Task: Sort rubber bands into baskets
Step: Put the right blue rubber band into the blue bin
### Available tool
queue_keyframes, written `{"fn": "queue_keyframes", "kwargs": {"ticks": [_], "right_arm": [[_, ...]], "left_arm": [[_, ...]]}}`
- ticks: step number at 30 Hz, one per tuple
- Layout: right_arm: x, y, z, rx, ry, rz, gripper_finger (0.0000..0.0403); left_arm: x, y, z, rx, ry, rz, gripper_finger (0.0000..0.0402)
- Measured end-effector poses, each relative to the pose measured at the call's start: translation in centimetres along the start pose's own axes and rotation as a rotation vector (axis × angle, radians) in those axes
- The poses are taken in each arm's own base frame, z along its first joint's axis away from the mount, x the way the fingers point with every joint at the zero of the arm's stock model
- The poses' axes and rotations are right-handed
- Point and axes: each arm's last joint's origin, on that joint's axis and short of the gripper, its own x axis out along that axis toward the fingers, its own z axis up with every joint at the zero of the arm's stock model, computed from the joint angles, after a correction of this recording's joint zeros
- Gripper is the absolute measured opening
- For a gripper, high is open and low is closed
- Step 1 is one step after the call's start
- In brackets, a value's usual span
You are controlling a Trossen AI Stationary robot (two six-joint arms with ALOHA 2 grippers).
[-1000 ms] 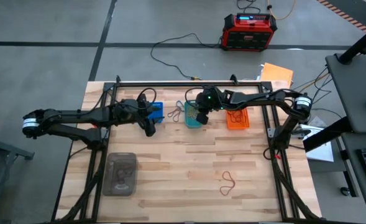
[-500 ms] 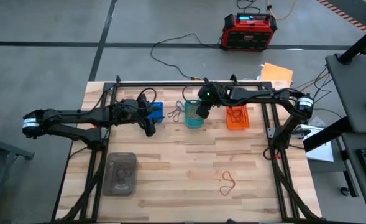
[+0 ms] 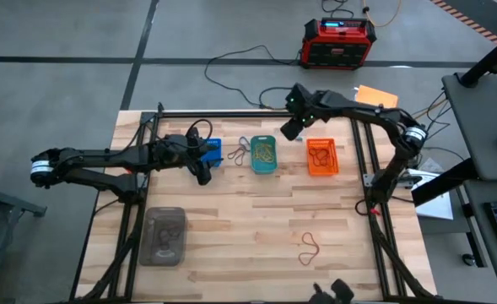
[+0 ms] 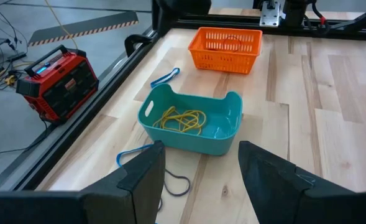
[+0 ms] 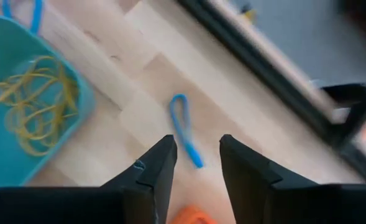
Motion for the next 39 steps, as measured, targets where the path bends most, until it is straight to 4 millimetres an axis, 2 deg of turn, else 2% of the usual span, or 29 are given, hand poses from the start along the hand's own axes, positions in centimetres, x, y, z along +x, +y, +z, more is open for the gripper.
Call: {"fn": "queue_keyframes", "kwargs": {"ticks": [3, 7, 17, 30, 39], "right_arm": [[1.2, -1.1, 0.2, 0.061, 0.033, 0.075, 0.0137], [3.2, -2.0, 0.1, 0.082, 0.089, 0.062, 0.0159], [6.5, -1.8, -0.3, -0.051, 0.169, 0.063, 0.0192], [8.7, -1.5, -0.1, -0.073, 0.156, 0.066, 0.0192], [9.0, -1.2, -0.2, -0.089, 0.163, 0.069, 0.019]], "left_arm": [[0.0, 0.0, 0.0, 0.0, 0.0, 0.0, 0.0187], [0.0, 0.0, 0.0, 0.0, 0.0, 0.0, 0.0187], [0.0, 0.0, 0.0, 0.0, 0.0, 0.0, 0.0187], [0.0, 0.0, 0.0, 0.0, 0.0, 0.0, 0.0187], [0.0, 0.0, 0.0, 0.011, 0.0, 0.0, 0.0187]]}}
